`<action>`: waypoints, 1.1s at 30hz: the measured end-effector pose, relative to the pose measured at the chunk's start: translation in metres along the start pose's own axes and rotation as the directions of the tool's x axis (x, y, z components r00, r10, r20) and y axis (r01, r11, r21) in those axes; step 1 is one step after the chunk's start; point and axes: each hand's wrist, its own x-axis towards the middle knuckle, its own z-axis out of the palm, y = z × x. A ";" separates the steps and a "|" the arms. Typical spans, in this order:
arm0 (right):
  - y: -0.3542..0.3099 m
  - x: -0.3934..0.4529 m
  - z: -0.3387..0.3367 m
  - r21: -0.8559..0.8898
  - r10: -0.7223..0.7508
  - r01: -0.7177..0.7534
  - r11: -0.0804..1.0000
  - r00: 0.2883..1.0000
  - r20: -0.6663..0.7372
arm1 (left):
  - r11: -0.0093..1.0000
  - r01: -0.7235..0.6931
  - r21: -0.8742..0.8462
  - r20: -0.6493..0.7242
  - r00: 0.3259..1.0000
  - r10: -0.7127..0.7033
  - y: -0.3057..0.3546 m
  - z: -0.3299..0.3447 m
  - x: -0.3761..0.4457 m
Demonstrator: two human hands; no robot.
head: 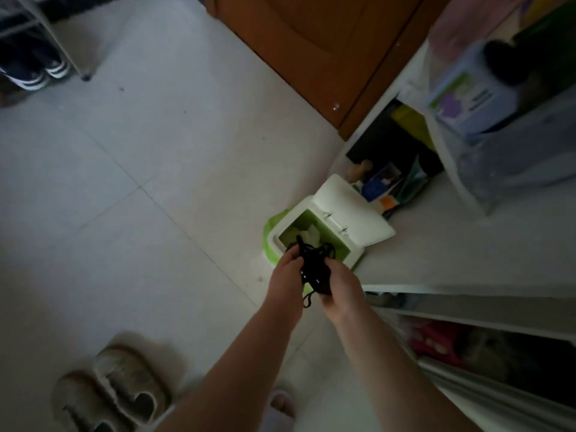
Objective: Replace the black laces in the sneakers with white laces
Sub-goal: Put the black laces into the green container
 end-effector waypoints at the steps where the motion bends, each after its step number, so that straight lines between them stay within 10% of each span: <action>1: -0.008 0.009 -0.001 0.014 0.016 -0.016 1.000 1.000 -0.010 | 0.999 0.028 -0.031 0.004 1.000 -0.028 0.003 0.009 0.005; 20: -0.051 0.109 0.005 0.012 0.275 -0.281 0.960 0.930 -0.242 | 0.953 0.300 0.050 -0.182 0.941 -0.287 0.048 0.055 0.100; 27: -0.126 0.019 0.031 -0.014 0.196 -0.200 0.980 0.970 -0.143 | 0.961 0.135 0.241 -0.164 0.982 -0.097 0.125 0.065 0.011; 33: -0.216 -0.119 0.086 -0.082 -0.043 0.069 0.994 0.958 0.283 | 0.909 -0.207 0.361 -0.113 0.958 0.263 0.222 0.065 -0.116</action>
